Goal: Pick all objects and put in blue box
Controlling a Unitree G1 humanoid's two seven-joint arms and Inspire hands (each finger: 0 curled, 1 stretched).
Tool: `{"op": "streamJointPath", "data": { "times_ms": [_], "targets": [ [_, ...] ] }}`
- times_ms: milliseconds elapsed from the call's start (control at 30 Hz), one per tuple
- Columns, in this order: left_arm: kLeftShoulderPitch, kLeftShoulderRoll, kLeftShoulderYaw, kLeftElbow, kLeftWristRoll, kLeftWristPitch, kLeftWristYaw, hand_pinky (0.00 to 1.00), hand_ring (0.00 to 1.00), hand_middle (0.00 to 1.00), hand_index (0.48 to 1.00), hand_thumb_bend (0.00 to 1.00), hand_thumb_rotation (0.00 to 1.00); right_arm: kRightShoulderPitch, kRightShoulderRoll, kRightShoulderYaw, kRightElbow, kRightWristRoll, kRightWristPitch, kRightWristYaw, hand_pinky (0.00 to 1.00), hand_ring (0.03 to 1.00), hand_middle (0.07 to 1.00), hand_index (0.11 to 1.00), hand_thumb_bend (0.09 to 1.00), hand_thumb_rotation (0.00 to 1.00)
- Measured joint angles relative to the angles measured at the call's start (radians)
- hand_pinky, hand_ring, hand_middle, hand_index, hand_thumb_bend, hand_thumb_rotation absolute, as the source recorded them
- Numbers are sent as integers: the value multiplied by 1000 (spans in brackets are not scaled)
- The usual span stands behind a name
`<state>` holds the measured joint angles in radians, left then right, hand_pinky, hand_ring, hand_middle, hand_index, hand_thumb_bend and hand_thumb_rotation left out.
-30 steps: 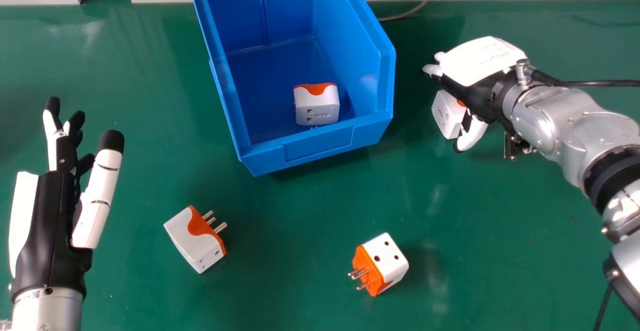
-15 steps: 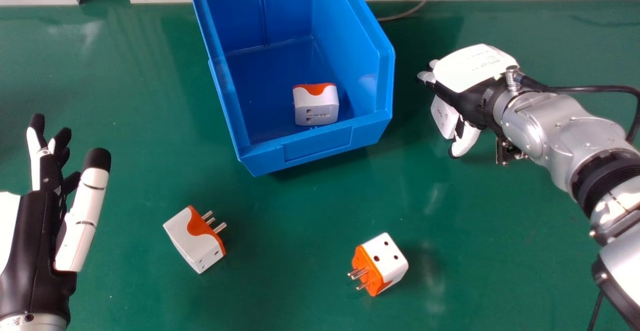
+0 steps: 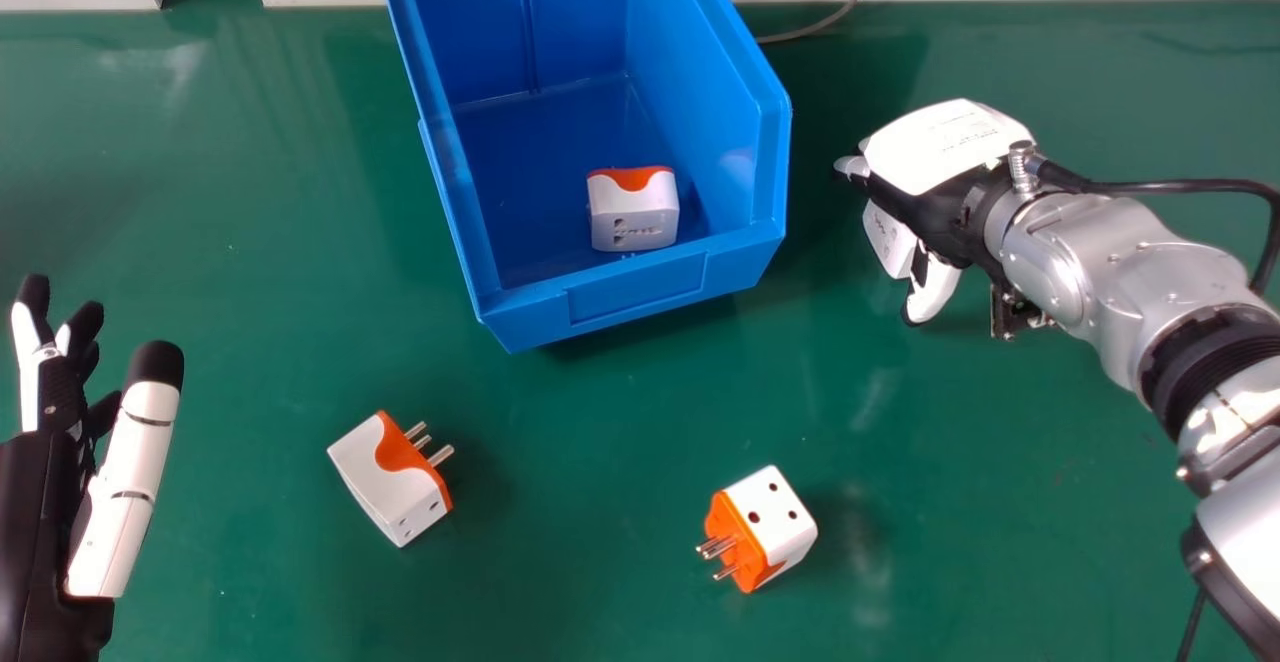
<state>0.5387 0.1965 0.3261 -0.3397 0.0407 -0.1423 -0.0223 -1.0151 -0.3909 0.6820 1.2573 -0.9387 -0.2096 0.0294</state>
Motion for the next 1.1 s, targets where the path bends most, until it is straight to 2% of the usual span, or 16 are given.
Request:
{"op": "streamJointPath", "data": {
  "times_ms": [100, 400, 600, 800, 1000, 1100],
  "targets": [
    [6, 0, 1, 0, 0, 0, 0, 915, 993, 987, 981, 543, 947, 0, 0, 0, 0, 3, 0, 0, 856, 964, 962, 924, 380, 125],
    [7, 0, 1, 1, 1, -10, 0, 912, 993, 988, 981, 549, 948, 0, -8, 1, 0, 5, 1, -2, 852, 961, 961, 922, 382, 113],
    [3, 2, 5, 17, 1, -28, -1, 912, 993, 988, 980, 555, 950, 0, -16, 2, 2, 3, 4, -11, 839, 959, 961, 912, 389, 126],
    [3, 5, 6, 26, 1, -31, -3, 913, 995, 989, 981, 558, 953, 0, -17, 2, 7, 1, 19, -17, 838, 958, 959, 907, 394, 147],
    [6, 9, 17, 35, -1, -39, -16, 912, 995, 990, 982, 551, 957, 1, -19, -4, 9, 17, 22, -17, 832, 956, 957, 905, 390, 126],
    [12, 9, 21, 35, -1, -42, -18, 912, 995, 989, 982, 553, 957, 2, -19, -4, 9, 26, 22, -17, 833, 956, 957, 904, 393, 115]
  ]
}}
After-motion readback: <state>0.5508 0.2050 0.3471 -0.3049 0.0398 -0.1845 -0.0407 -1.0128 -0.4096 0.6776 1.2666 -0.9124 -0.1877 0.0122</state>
